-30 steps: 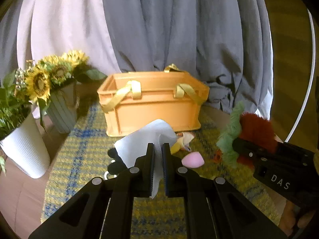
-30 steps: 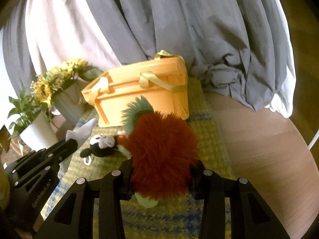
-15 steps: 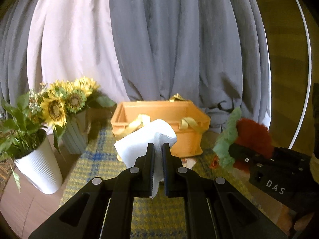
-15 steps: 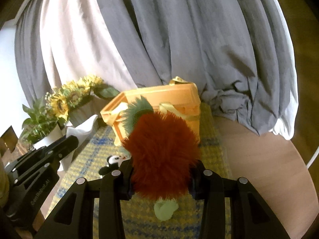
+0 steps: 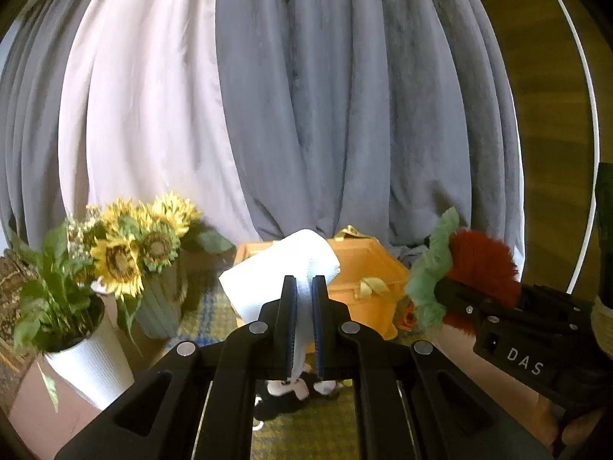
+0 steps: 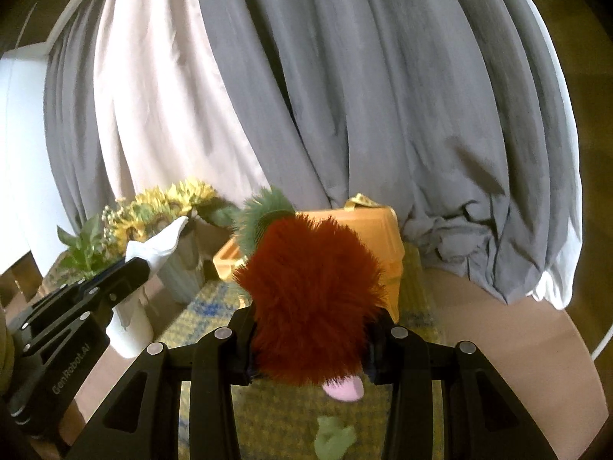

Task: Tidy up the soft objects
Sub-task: 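Carry the white cloth and red pompom with both tools over the crate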

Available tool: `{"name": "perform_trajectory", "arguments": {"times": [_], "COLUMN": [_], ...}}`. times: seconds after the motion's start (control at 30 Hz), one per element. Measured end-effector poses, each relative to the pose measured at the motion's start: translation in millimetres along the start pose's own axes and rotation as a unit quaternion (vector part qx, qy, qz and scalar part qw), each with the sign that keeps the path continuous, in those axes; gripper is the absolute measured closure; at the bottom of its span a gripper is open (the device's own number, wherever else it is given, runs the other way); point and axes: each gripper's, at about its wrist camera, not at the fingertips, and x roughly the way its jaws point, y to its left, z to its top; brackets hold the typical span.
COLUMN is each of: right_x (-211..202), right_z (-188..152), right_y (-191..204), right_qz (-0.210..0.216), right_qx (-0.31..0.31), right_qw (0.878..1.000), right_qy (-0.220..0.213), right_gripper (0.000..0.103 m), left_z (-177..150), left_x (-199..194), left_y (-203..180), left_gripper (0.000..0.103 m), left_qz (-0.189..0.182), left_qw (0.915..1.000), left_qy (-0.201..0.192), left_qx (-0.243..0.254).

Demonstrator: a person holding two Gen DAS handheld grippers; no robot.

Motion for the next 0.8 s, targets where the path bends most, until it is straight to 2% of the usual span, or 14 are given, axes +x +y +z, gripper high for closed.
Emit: {"name": "perform_trajectory", "arguments": {"times": [0.37,0.53,0.57,0.8], "right_x": [17,30,33,53], "right_z": [21,29,31,45], "right_y": [6,8,8,7], "right_qz": [-0.007,-0.01,-0.012,-0.02], "right_qx": [0.003,-0.002,-0.003,-0.007], "right_qw": [1.0,1.0,1.0,0.999], "right_qy": [-0.023,-0.024,-0.024,-0.026], "right_gripper": [0.062,0.062,0.062,0.062], "left_z": [19,26,27,37], "left_x": [18,35,38,64], "left_y": [10,18,19,24], "left_gripper": [0.094,0.094,0.094,0.094], "left_qz": [-0.001,-0.01,-0.018,-0.02], "left_qw": [0.9999,0.9997,0.9991,0.9987], "left_qy": [-0.015,-0.021,-0.036,-0.043], "left_qx": [0.007,0.007,0.017,0.019]}}
